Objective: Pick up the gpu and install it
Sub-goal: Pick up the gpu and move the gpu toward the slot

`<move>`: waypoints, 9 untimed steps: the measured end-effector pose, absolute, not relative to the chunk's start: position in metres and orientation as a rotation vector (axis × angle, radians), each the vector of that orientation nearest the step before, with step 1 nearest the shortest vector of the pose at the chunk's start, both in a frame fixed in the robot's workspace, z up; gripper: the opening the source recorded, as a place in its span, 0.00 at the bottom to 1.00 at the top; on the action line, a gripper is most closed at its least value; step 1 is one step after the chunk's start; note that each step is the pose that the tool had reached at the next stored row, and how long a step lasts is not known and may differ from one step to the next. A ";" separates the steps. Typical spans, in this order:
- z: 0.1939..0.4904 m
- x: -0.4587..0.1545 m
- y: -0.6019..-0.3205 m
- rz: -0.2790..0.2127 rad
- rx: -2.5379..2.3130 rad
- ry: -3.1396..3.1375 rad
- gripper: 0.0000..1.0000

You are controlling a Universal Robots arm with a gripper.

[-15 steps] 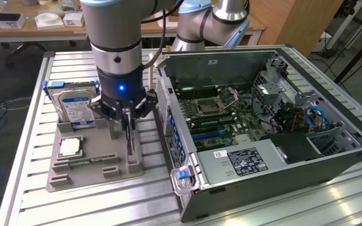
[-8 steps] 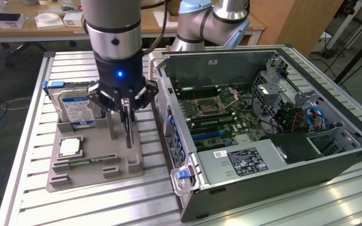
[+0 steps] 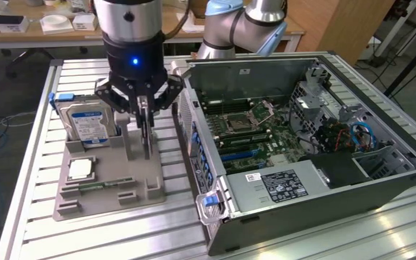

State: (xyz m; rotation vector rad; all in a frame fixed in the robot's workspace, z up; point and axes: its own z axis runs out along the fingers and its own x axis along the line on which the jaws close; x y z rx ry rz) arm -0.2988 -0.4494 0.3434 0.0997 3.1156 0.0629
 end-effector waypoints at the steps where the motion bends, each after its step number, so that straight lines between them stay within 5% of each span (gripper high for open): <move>1: 0.348 -0.299 -0.449 0.063 0.100 3.115 0.26; 9: 0.384 -0.299 -0.449 0.063 0.100 3.115 0.26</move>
